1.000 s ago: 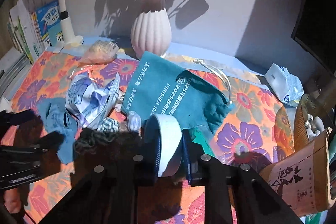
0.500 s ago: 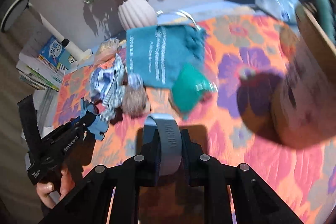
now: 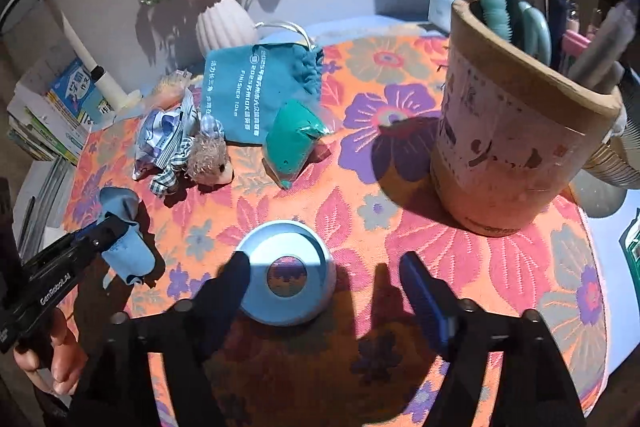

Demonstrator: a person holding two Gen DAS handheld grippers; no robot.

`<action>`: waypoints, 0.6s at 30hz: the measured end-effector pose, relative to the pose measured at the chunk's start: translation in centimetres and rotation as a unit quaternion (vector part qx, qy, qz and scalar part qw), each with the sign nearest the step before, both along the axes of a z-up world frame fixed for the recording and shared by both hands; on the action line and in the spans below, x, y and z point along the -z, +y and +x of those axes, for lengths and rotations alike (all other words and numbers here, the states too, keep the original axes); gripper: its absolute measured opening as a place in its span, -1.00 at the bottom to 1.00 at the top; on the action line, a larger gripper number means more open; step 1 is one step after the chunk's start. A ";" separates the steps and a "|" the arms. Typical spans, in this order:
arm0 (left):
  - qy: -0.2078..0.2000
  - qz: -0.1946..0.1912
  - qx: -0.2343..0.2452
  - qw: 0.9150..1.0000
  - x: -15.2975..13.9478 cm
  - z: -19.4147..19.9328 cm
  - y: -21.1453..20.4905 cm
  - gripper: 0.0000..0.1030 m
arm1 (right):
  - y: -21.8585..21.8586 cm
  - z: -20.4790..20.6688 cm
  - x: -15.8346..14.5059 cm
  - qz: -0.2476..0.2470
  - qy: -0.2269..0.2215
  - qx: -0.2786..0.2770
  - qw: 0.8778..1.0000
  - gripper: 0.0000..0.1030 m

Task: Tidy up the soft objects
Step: 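Carry the glove and tape roll to the glass plate and release both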

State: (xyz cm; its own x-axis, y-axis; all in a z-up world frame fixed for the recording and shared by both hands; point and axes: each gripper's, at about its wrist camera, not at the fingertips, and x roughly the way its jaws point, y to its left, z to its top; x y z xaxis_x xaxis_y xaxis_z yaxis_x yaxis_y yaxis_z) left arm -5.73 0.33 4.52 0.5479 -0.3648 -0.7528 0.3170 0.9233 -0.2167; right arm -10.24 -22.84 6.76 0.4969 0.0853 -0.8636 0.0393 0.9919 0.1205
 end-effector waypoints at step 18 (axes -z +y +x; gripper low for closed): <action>0.025 0.039 0.002 0.999 2.3 -0.7 -1.5 0.62 | 1.8 0.5 2.7 -0.006 -0.011 -0.063 0.998 0.52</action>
State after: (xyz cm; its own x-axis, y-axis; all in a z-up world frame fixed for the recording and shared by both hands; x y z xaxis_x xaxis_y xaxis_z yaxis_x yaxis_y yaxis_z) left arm -6.40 -1.21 2.19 0.5080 -0.3059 -0.8052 0.3118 0.9367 -0.1591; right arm -9.73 -21.06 4.04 0.5024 0.1382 -0.8535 -0.0877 0.9902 0.1087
